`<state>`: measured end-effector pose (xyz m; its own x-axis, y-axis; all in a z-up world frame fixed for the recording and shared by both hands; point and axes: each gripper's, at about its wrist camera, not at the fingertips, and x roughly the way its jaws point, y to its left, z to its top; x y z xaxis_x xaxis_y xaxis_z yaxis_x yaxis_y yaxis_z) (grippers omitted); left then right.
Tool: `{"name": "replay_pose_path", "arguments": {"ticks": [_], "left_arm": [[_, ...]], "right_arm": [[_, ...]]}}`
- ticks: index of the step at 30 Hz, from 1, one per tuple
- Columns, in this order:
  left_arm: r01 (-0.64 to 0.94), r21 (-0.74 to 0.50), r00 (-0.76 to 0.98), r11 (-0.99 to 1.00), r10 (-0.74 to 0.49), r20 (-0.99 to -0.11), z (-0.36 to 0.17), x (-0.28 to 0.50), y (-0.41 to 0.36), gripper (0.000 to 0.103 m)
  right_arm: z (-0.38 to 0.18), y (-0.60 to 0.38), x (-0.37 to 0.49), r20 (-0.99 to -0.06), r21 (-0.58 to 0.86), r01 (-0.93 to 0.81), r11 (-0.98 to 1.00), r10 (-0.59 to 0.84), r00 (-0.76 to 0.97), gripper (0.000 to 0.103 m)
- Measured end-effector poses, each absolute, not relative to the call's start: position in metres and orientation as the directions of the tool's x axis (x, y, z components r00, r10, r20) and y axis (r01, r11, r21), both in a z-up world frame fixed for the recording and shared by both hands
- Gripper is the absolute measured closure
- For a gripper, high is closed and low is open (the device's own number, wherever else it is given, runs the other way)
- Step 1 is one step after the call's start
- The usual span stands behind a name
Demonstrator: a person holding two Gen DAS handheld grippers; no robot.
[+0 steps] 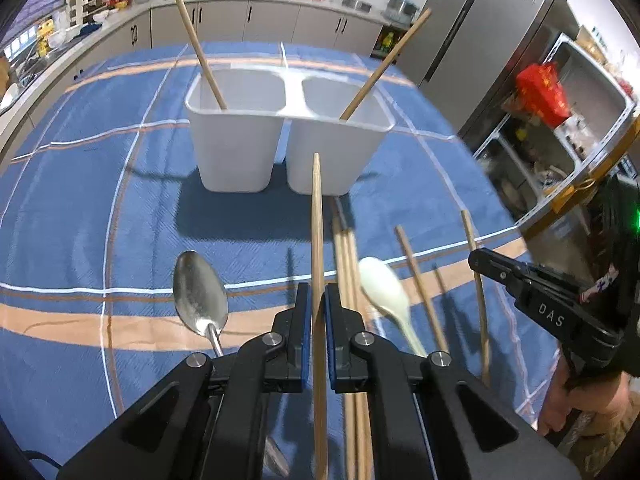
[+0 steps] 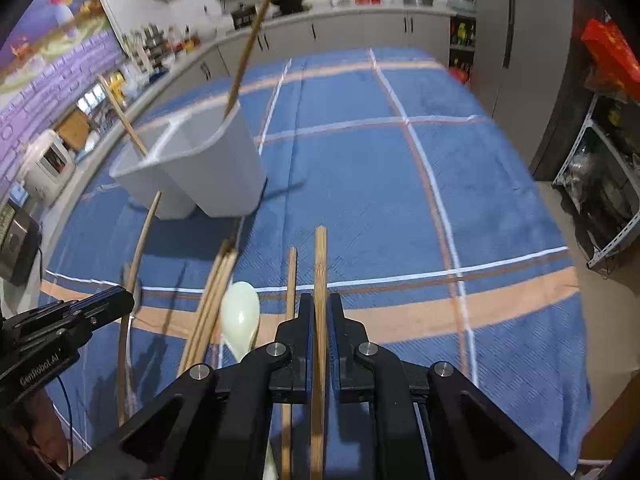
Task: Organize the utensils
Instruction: 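Lift the wooden chopstick with the right gripper toward the caddy, then lower the chopstick into the caddy and open the right gripper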
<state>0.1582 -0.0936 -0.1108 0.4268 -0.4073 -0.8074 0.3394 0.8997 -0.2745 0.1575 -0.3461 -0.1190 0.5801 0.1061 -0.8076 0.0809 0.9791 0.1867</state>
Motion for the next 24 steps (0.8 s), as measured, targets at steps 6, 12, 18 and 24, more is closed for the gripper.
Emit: {"name": "replay_pose_path", "arguments": {"ticks": [6, 12, 18, 24], "left_arm": [[0.353, -0.293, 0.5, 0.889, -0.444, -0.744, -0.083, 0.132, -0.087, 0.097], [0.348, -0.318, 0.553, 0.882, -0.467, -0.69, -0.061, 0.111, -0.079, 0.097], [0.355, -0.306, 0.609, 0.883, -0.467, -0.641, -0.042, 0.092, -0.071, 0.097], [0.365, -0.288, 0.646, 0.885, -0.464, -0.606, -0.028, 0.083, -0.066, 0.097]], "right_arm": [[-0.091, -0.343, 0.124, -0.741, 0.208, 0.079, 0.975, 0.104, 0.664, 0.097], [-0.061, -0.34, 0.095, -0.669, 0.224, 0.072, 0.972, 0.099, 0.736, 0.097], [-0.039, -0.339, 0.074, -0.612, 0.222, 0.056, 0.974, 0.095, 0.785, 0.097], [-0.025, -0.335, 0.068, -0.578, 0.214, 0.04, 0.976, 0.094, 0.81, 0.097]]}}
